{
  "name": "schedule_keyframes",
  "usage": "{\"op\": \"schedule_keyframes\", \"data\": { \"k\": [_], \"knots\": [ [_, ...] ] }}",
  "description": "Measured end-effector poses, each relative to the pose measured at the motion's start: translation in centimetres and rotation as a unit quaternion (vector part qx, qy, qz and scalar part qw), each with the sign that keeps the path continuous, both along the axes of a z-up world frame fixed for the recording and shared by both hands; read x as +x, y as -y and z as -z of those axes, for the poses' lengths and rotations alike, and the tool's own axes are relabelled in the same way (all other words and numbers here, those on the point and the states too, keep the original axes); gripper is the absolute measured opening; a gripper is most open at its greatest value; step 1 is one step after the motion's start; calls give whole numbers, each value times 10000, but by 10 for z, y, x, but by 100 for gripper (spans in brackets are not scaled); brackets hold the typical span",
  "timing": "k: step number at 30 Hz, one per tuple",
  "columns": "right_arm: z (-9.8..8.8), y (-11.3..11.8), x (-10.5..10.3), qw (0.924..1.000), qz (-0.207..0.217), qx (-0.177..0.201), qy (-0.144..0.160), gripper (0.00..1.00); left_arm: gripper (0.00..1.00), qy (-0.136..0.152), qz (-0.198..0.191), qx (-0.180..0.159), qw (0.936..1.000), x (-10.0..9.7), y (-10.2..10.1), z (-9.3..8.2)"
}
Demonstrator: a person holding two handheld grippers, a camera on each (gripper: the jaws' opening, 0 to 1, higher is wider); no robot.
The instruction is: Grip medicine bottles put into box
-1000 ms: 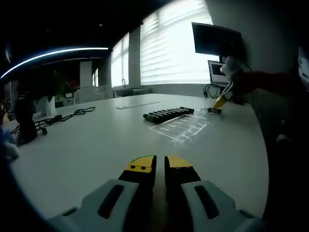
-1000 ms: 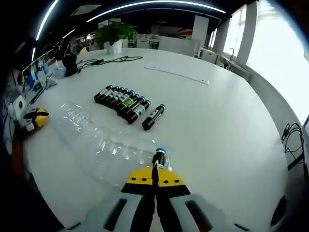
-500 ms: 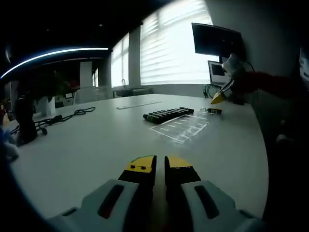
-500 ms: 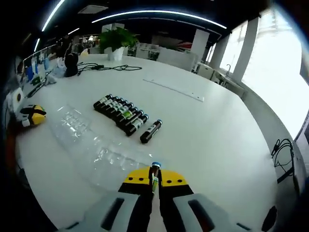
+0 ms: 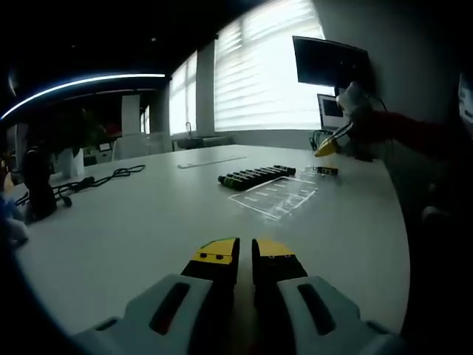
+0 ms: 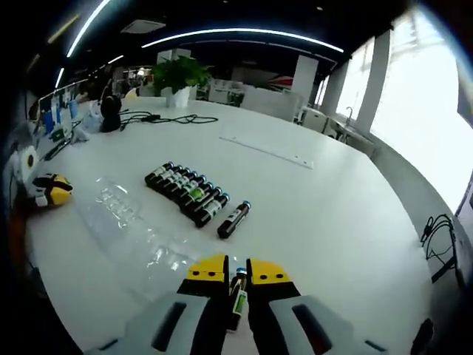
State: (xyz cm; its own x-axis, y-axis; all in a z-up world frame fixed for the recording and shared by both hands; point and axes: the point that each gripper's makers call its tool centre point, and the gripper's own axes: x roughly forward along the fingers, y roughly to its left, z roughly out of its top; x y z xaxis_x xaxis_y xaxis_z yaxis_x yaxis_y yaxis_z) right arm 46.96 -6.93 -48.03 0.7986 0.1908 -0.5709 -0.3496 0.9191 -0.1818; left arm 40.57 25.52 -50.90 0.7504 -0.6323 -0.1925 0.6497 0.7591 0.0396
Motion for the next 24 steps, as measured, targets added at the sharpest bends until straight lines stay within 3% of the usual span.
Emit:
{"op": "schedule_keyframes", "data": {
  "k": [14, 24],
  "knots": [
    [-1, -13, 30, 9997, 7, 153, 169, 9, 2, 0, 5, -13, 10000, 0, 0, 0],
    [10, -20, 52, 9997, 33, 206, 82, 11, 2, 2, 11, -15, 10000, 1, -1, 0]
  ]
}}
